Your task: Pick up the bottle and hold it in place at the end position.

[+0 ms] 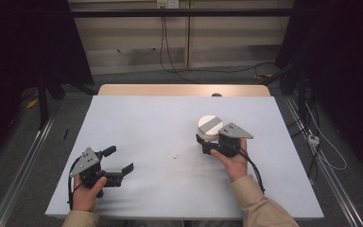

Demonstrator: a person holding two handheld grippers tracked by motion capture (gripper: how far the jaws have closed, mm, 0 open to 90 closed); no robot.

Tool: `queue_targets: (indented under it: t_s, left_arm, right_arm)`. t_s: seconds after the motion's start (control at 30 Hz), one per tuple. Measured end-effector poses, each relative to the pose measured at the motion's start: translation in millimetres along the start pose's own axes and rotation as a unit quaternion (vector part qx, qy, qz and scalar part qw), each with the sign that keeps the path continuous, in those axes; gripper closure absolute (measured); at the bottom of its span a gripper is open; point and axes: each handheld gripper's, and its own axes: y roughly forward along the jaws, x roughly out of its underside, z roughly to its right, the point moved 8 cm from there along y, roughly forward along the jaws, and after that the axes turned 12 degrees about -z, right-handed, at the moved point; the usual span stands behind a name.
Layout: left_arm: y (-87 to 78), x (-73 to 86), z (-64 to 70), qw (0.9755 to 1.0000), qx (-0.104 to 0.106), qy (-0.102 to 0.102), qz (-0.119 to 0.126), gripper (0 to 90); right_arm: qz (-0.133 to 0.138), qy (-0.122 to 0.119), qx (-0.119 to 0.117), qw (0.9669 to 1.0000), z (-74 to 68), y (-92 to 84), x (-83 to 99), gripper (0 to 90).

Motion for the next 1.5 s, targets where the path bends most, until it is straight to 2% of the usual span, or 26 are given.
queue_targets:
  t_s: [1.03, 1.5]
  left_arm:
    - [-0.8, 0.1, -0.1, 1.0, -0.001, -0.002, -0.001, 3.3]
    - [-0.9, 0.2, -0.2, 1.0, 0.001, -0.003, 0.001, 3.3]
  right_arm:
    - [-0.001, -0.011, -0.01, 0.9999, -7.3, 13.9, -8.7, 18.4]
    - [-0.009, -0.013, -0.014, 0.9998, -11.5, 26.2, -8.8, 18.4]
